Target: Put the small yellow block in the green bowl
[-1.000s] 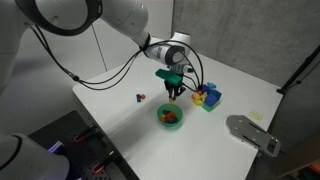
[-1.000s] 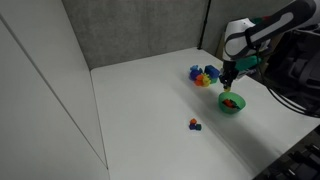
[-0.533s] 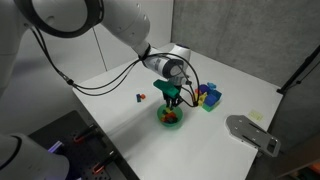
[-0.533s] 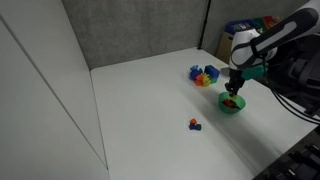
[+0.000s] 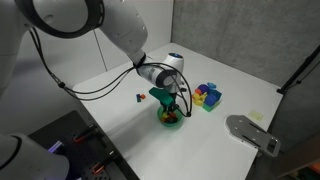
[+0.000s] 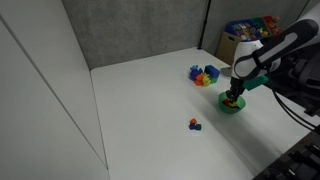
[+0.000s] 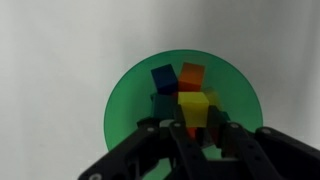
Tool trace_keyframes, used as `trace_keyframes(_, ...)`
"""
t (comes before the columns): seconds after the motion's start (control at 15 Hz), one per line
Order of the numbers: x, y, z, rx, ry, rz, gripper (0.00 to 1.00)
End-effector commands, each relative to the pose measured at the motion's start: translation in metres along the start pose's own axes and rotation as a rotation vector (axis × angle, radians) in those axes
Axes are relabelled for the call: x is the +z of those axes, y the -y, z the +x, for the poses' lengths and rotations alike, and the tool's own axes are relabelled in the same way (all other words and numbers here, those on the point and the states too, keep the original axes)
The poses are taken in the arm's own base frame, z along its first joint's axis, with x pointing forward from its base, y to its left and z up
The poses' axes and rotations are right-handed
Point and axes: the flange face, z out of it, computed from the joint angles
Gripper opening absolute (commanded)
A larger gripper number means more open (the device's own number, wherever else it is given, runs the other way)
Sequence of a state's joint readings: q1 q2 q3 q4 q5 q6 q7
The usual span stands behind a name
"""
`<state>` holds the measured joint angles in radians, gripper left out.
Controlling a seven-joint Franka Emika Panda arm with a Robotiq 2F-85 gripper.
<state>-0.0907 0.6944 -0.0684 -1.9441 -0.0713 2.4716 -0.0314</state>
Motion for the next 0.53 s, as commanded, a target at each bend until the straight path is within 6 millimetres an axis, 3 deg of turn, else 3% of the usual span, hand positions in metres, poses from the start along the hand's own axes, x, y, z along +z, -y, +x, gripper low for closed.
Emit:
trace_keyframes(0.0, 0.004, -0.001, -0.007, -0.011, -0.03, 0.006, 0.1)
trace_keyframes(0.2, 0.004, -0.001, -0.008, -0.013, -0.045, 0.009, 0.11)
trace_keyframes(0.27, 0.003, -0.001, -0.009, -0.014, -0.046, 0.009, 0.54)
trace_keyframes(0.33, 0.0, -0.001, -0.009, -0.015, -0.049, 0.015, 0.56)
trace_keyframes(0.47, -0.007, 0.0, -0.009, -0.019, -0.047, 0.029, 0.7)
